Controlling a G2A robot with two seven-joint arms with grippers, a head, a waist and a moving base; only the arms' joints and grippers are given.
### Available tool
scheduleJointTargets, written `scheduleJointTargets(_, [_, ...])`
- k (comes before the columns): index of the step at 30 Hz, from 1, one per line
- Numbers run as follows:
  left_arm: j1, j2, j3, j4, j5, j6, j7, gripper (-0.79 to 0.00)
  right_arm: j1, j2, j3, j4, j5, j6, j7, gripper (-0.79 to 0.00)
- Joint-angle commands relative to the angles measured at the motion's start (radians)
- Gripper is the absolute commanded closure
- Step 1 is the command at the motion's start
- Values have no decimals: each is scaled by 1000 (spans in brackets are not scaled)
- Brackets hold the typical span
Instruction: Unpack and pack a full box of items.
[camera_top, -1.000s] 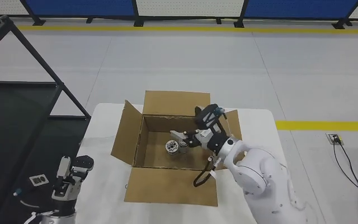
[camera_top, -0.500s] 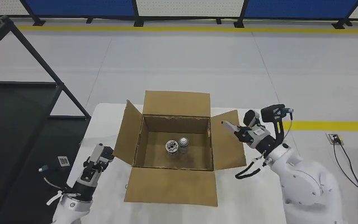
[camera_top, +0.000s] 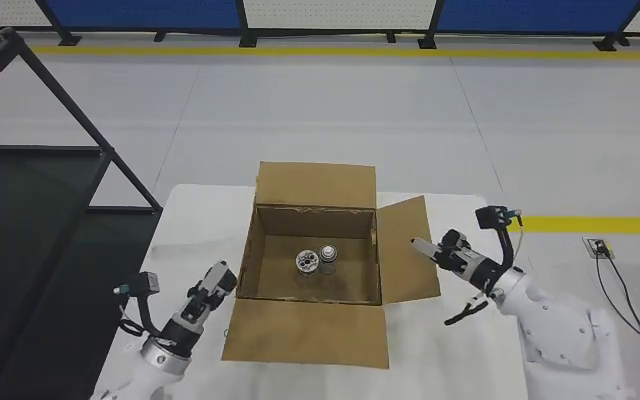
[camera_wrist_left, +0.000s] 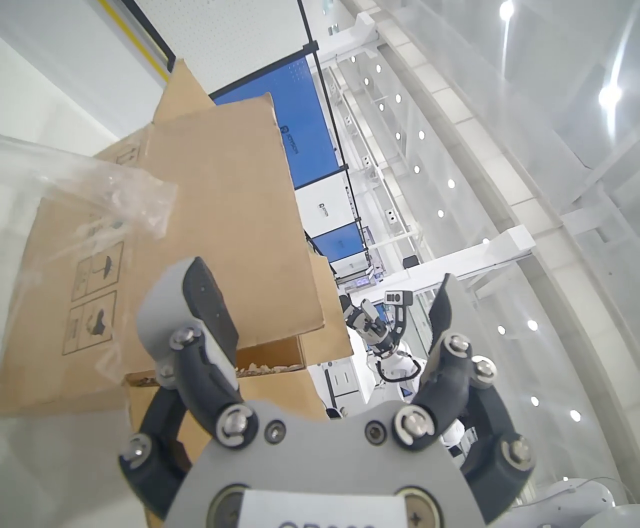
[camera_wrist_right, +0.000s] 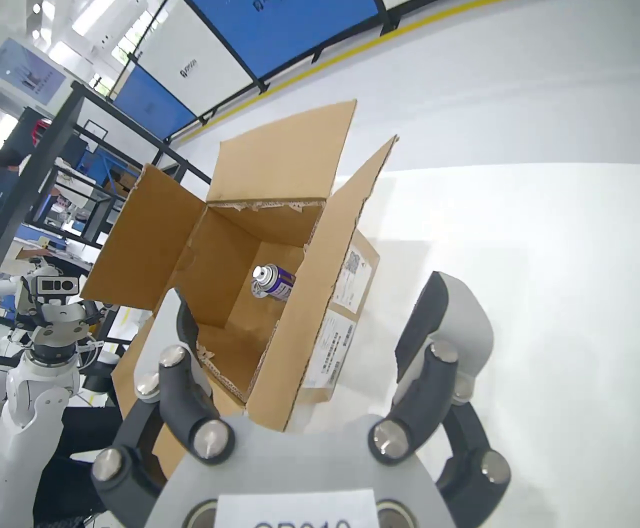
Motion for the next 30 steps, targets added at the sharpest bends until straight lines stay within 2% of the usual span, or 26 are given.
scheduleJointTargets(1, [-1,0,15,2,15,0,-1,-785,16,3,-23,8,-1,-11,21,-785])
scheduleJointTargets(10, [-21,2,68,5,81,19,-11,-785,56,13,-104,-23,75,-110,36,-785])
scheduleJointTargets(16, [-88,1,114,44,107,73,-23,-785,116,15,-185,1,149,-169,50,-785])
scheduleJointTargets(24, [-168,-1,175,92,132,138,-35,-785,251,3,-332,172,231,-197,18,-785])
scheduleJointTargets(30, [-199,-2,199,112,134,162,-34,-785,324,-5,-399,318,305,-239,-1,-785])
